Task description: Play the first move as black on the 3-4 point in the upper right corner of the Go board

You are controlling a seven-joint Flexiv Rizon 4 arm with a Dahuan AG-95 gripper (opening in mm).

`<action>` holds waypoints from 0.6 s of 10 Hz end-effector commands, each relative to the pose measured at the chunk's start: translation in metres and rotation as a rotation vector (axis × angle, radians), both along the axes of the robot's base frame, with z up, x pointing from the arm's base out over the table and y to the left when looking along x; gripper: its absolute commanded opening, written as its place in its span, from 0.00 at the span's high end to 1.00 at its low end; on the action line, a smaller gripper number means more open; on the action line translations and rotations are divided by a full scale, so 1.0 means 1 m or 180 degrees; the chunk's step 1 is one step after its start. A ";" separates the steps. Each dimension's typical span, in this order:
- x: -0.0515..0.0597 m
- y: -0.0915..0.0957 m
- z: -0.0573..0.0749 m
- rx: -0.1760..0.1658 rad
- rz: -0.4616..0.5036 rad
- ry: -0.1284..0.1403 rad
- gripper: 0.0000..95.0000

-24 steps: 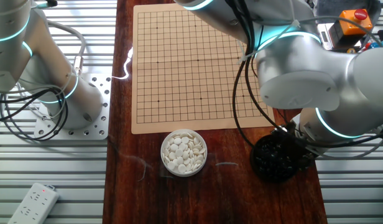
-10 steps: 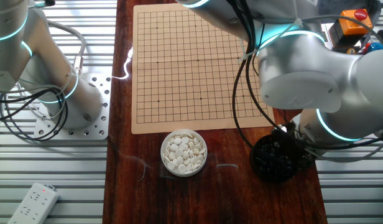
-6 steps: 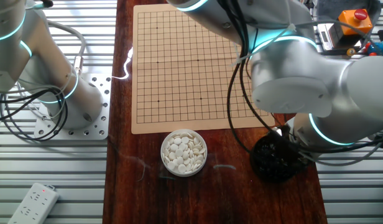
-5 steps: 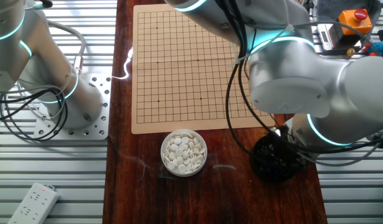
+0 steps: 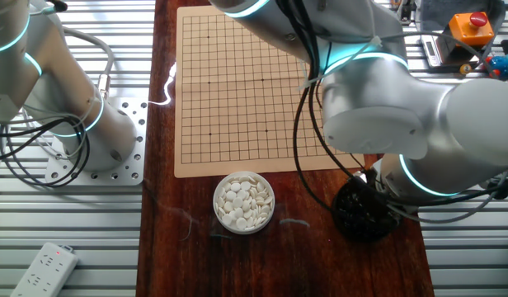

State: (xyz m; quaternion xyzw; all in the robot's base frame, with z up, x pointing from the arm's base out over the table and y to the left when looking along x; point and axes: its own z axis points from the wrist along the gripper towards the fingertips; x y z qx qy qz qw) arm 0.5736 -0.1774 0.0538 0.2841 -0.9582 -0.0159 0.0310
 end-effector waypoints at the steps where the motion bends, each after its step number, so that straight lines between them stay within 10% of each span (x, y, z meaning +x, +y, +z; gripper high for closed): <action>1: 0.001 0.002 -0.001 0.0002 -0.0006 0.0006 0.80; 6: 0.008 0.015 -0.006 -0.0010 -0.0068 -0.0013 0.80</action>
